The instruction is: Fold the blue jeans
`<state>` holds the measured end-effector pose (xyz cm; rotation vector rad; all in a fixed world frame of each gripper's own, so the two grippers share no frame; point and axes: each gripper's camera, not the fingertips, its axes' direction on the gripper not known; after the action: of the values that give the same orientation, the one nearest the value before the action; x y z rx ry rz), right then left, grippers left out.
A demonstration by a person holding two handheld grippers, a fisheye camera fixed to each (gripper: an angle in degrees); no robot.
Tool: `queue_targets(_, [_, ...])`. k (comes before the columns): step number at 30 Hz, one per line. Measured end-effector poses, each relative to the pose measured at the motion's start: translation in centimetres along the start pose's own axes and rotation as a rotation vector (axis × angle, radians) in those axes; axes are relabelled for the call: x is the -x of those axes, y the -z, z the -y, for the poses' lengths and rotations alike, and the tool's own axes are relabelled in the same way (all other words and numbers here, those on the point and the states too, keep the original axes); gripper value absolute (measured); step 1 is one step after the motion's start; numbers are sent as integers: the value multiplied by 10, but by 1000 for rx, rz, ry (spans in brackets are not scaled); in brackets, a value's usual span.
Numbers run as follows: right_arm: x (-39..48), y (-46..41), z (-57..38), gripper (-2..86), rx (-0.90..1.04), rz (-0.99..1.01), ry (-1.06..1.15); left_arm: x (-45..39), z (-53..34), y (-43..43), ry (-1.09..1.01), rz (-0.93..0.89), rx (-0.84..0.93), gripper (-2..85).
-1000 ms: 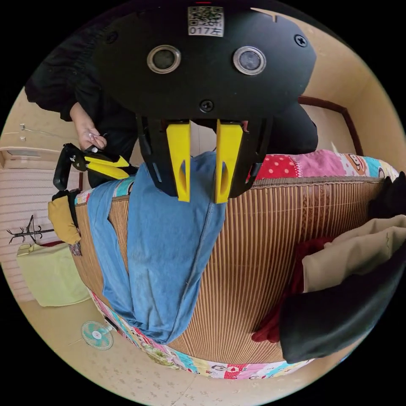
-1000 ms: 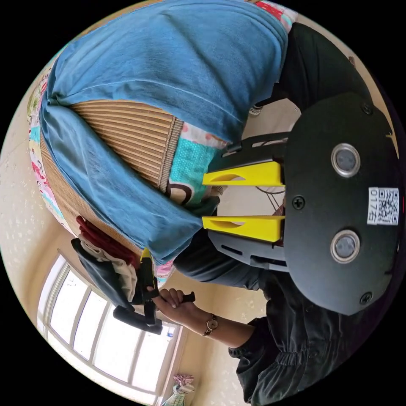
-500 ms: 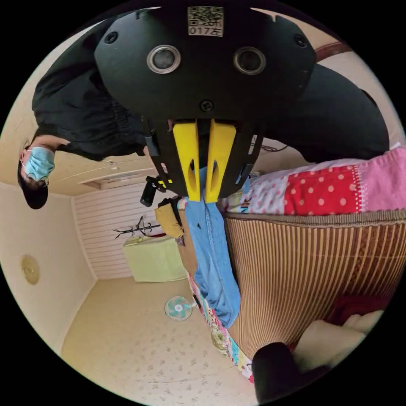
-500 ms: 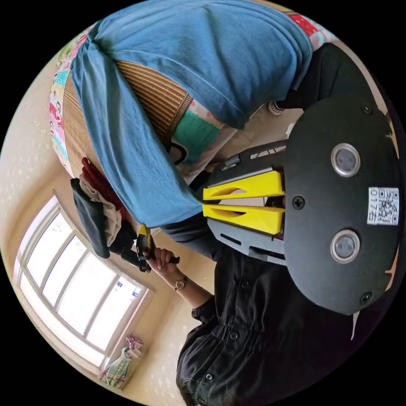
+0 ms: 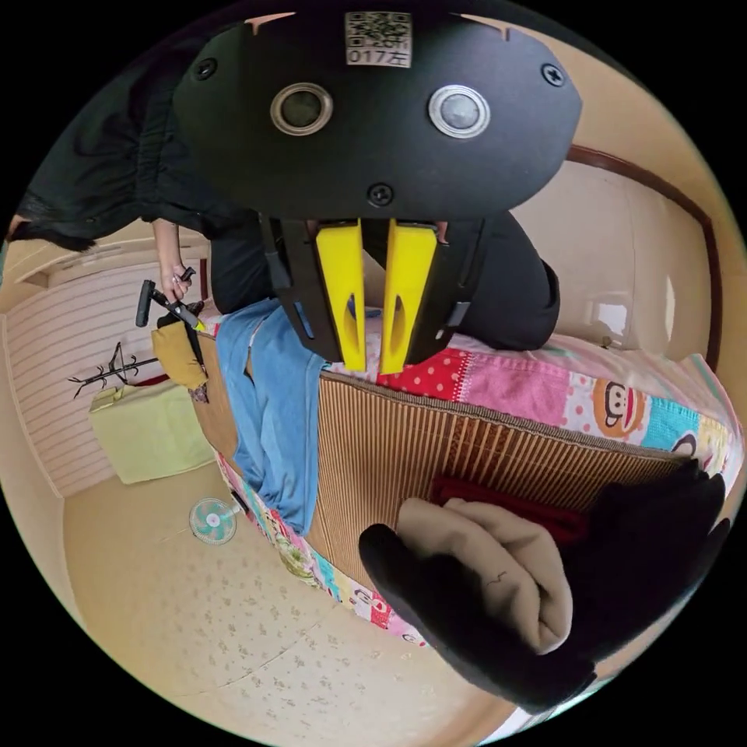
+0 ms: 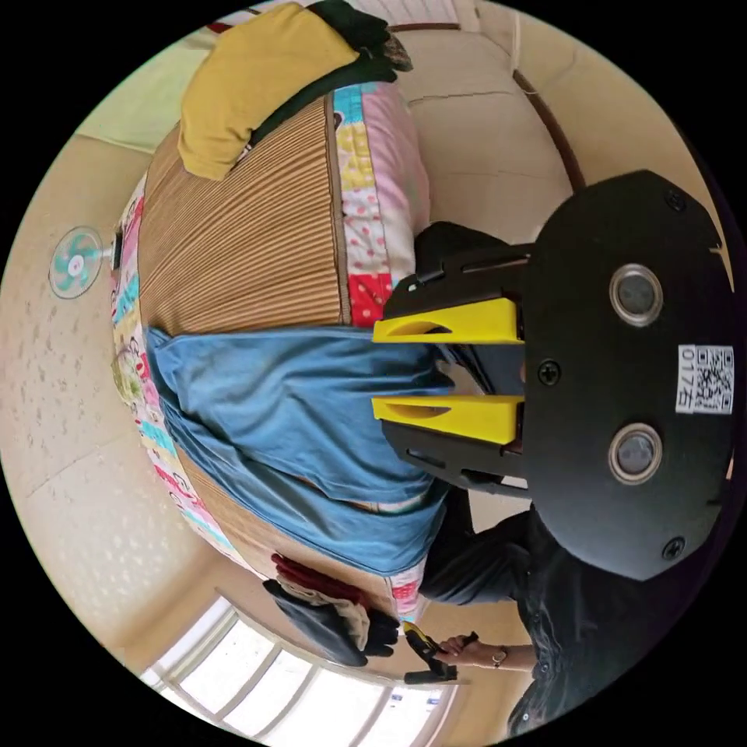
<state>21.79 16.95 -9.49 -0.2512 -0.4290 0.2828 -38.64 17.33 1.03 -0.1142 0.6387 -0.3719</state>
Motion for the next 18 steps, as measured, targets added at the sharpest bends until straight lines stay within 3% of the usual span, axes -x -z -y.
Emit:
queue_targets(6, [-3,-41,-21,110,114,80,7,-90,-4,-69,-242,-196,157,43])
queue_targets(13, [-3,-39,-34,108,106,26,-37,-201,-38,-154,-570,-114,358,48])
queue_targets(18, [-35,-36,-43,89,153,216,-92,-225,-45,-182,-606,-270,404,50])
